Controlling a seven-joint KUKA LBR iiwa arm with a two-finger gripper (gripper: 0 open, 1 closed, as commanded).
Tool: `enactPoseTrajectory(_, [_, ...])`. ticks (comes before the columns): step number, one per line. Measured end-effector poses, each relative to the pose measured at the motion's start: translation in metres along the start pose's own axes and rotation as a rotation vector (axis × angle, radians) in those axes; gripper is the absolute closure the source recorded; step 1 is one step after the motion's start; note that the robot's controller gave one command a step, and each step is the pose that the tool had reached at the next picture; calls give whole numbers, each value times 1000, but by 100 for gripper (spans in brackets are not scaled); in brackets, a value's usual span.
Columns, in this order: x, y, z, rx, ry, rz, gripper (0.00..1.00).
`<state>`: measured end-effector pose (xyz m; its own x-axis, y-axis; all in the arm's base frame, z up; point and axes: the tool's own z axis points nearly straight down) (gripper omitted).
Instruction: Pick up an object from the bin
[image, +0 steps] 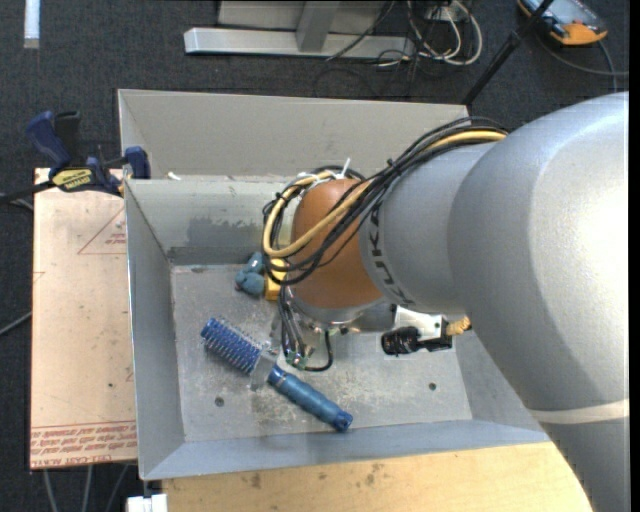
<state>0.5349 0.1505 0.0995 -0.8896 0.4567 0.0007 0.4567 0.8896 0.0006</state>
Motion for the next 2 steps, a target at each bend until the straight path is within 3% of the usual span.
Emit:
enactPoseTrajectory(1, [6, -8, 31, 1, 1, 361, 0])
enactPoseTrajectory(2, [5, -8, 31, 0, 1, 361, 0])
